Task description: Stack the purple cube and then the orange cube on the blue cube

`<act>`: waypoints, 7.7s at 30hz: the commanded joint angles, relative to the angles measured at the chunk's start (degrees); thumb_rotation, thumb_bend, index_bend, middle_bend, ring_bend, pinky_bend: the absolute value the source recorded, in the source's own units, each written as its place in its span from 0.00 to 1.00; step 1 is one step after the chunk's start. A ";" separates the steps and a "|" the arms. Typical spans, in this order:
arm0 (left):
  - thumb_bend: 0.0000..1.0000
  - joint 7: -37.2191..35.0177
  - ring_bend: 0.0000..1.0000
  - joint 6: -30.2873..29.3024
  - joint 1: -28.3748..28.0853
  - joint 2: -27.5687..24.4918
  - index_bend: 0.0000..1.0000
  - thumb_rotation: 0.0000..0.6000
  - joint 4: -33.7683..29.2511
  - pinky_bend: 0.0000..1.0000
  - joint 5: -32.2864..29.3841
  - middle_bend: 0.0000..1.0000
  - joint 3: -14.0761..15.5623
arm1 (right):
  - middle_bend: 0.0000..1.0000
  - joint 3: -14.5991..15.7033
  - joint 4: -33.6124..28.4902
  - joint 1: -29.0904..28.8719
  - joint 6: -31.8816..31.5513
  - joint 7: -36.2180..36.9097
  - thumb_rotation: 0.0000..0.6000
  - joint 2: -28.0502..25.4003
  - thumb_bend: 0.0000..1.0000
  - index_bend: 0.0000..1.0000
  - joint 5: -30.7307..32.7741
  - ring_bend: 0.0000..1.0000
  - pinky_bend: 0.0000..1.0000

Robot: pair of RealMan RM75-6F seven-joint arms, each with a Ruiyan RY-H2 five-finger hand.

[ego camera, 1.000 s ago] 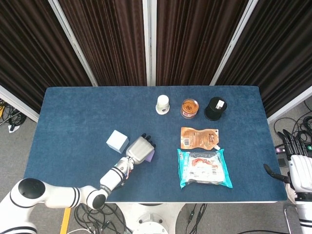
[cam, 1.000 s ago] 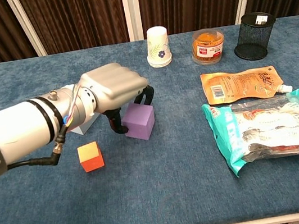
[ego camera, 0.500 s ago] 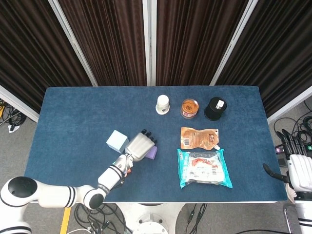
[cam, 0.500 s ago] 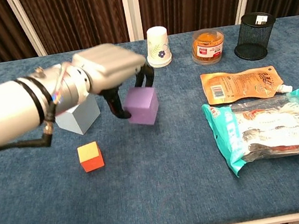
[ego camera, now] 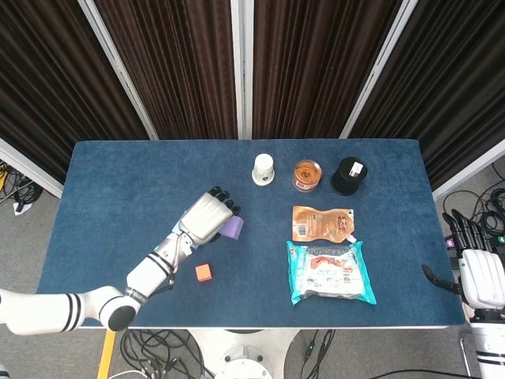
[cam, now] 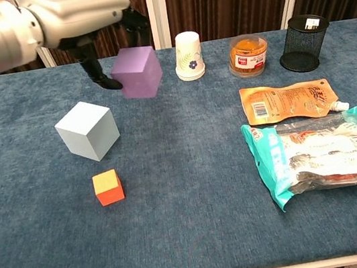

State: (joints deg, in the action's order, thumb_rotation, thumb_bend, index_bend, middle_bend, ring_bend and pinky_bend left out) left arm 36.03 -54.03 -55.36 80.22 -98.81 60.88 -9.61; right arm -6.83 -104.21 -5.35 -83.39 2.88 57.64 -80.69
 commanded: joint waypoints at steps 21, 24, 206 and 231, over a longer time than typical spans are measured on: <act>0.26 -42.18 0.29 0.65 1.11 0.31 0.49 1.00 31.66 0.24 35.20 0.57 11.86 | 0.00 -2.33 1.81 -2.51 2.32 -8.77 1.00 4.61 0.14 0.00 7.04 0.00 0.00; 0.26 -45.15 0.29 0.33 0.81 -0.27 0.49 1.00 33.84 0.24 37.00 0.57 13.24 | 0.00 -2.50 1.86 -2.58 2.27 -8.96 1.00 4.80 0.14 0.00 7.34 0.00 0.00; 0.30 -23.96 0.46 -17.65 34.81 16.97 0.52 1.00 10.55 0.47 17.25 0.65 5.71 | 0.00 -1.24 1.99 -3.45 7.10 -0.61 1.00 0.84 0.14 0.00 6.87 0.00 0.00; 0.30 -63.52 0.46 -13.26 18.22 -9.66 0.49 1.00 28.40 0.48 42.19 0.65 7.94 | 0.00 -1.94 3.44 -5.09 7.31 -7.16 1.00 4.47 0.14 0.00 9.54 0.00 0.00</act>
State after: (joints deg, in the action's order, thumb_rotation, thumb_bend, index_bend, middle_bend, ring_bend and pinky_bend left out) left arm -25.94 -66.85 -35.46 70.97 -72.09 101.44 -1.89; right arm -8.72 -100.91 -10.35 -75.95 -4.06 61.90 -71.23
